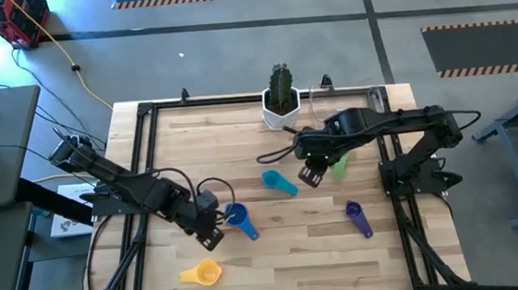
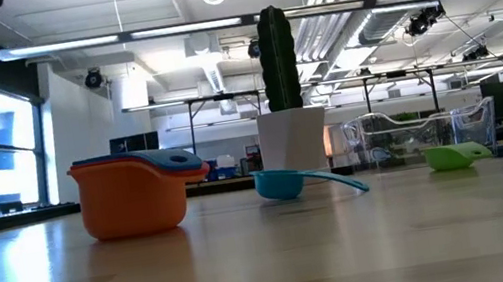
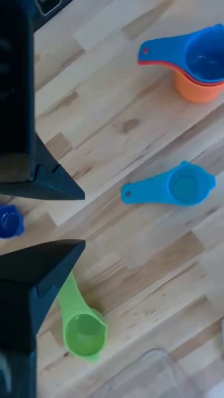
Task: Nest measuring cups in basket
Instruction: Put the yellow measuring cup on top of the blue measuring cup
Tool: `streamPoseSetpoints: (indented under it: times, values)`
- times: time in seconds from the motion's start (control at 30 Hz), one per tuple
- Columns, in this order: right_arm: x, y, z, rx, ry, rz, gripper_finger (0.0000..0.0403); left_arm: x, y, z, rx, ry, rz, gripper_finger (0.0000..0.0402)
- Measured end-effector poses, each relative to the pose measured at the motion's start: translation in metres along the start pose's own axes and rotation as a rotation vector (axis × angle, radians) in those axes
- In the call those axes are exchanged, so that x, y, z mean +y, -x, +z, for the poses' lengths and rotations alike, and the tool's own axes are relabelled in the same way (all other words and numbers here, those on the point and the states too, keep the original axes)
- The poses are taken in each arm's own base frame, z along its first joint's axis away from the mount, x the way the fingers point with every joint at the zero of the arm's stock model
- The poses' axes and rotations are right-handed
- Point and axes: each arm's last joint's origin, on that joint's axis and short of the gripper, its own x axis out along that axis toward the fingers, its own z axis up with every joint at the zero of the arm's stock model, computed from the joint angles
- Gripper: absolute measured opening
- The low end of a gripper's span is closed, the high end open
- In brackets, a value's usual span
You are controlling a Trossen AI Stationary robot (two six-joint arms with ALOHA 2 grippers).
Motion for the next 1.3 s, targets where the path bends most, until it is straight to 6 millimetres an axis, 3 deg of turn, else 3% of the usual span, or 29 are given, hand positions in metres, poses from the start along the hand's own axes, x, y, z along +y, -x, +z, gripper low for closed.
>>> streamPoseSetpoints:
  times: [0.37, 0.63, 1.07, 1.3]
  values:
    - [0.0, 0.0, 0.0, -0.002, -0.114, 0.002, 0.0108, 0.0, 0.0, -0.029, 0.086, 0.09, 0.054, 0.0102]
    - [0.0, 0.0, 0.0, -0.001, -0.071, 0.002, 0.0108, -0.004, -0.007, -0.05, 0.085, 0.049, 0.077, 0.0102]
    - [0.002, 0.0, -0.001, 0.011, -0.034, 0.017, 0.0108, -0.016, -0.064, -0.055, 0.081, 0.045, 0.185, 0.0102]
    - [0.002, 0.0, -0.001, 0.013, -0.023, 0.019, 0.0108, -0.016, -0.083, -0.058, 0.124, 0.065, 0.242, 0.0102]
